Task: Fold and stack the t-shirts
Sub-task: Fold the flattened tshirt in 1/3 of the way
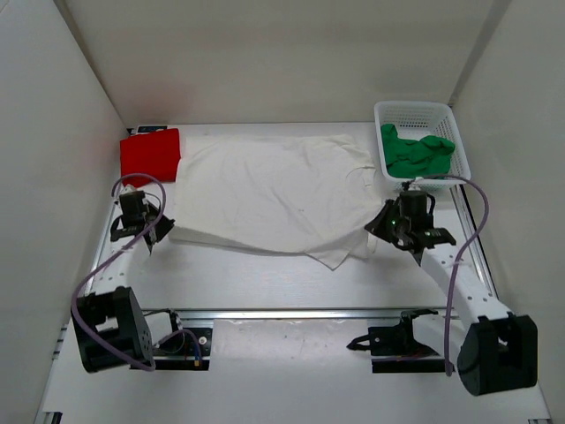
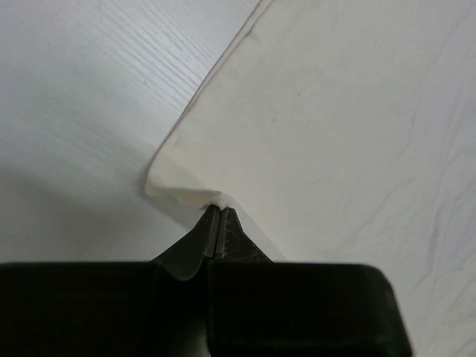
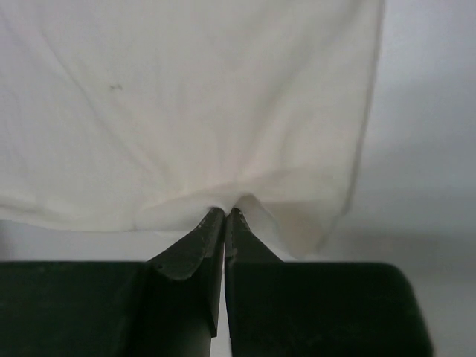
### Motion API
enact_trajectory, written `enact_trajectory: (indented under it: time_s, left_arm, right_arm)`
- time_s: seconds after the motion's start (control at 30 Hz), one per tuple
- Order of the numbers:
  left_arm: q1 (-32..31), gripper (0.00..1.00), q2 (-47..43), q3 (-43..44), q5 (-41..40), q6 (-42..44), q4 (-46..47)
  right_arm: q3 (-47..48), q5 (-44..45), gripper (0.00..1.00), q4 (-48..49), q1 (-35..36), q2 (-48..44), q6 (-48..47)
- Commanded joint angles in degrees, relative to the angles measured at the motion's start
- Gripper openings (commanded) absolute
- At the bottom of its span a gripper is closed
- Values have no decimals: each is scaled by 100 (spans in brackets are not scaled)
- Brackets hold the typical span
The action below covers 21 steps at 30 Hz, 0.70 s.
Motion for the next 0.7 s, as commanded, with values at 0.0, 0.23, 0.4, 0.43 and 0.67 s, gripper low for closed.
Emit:
enact_trajectory:
  time_s: [0.0,0.23,0.4,0.43,0.67]
  left_arm:
    - [106,0,605,349,121,-193,253]
    - [63,0,1406,1034,7,-395,438]
    - [-131,0,2039,1650,-134,-413,368]
    - [-131,0,2171,1772,-117,-387,385]
    - [-201,0,2821,2414,-204,-395,368]
  right_arm:
    - [656,-30,0,1033,54,714,-282]
    - [1755,-117,0,1350,-175,2174,-493]
    - [2554,-232,0,1298,-385,3027,-616]
    - [2677,-223,0,1271,-377,3151,-607]
    - [3907,-355,0,1061,-570,4205,-791]
